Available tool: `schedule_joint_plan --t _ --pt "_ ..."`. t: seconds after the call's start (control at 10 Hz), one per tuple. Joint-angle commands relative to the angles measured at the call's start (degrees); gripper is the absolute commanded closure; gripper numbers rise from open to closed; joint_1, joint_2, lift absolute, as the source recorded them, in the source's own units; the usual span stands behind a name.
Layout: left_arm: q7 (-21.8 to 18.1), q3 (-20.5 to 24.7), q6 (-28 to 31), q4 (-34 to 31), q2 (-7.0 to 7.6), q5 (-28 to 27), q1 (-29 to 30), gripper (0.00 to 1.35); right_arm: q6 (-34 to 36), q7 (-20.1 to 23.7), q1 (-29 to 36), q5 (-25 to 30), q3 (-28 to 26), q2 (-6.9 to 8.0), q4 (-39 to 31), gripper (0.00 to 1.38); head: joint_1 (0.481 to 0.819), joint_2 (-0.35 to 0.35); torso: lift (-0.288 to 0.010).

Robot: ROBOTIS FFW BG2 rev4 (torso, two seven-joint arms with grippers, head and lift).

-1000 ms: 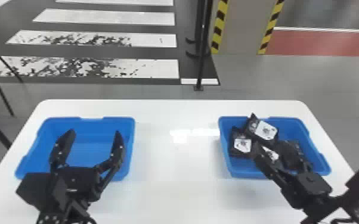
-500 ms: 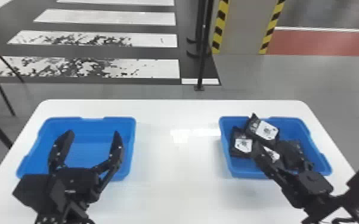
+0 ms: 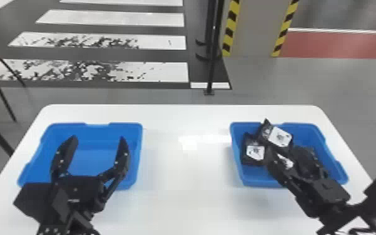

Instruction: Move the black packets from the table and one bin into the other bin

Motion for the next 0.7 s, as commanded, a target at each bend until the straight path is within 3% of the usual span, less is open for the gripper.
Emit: schedule_joint_plan --t 0.0,0.6 --pt "0.0 0.0 0.0 0.0 0.00 0.1 0.0 0.13 0.0 0.0 0.0 0.0 0.0 0.07 -0.1 0.26 0.695 -0.048 -0.110" --pt "0.0 0.0 0.0 0.0 0.00 0.1 0.0 0.13 -0.1 0.0 0.0 0.1 0.1 -0.02 -0.2 0.26 0.695 -0.046 -0.110"
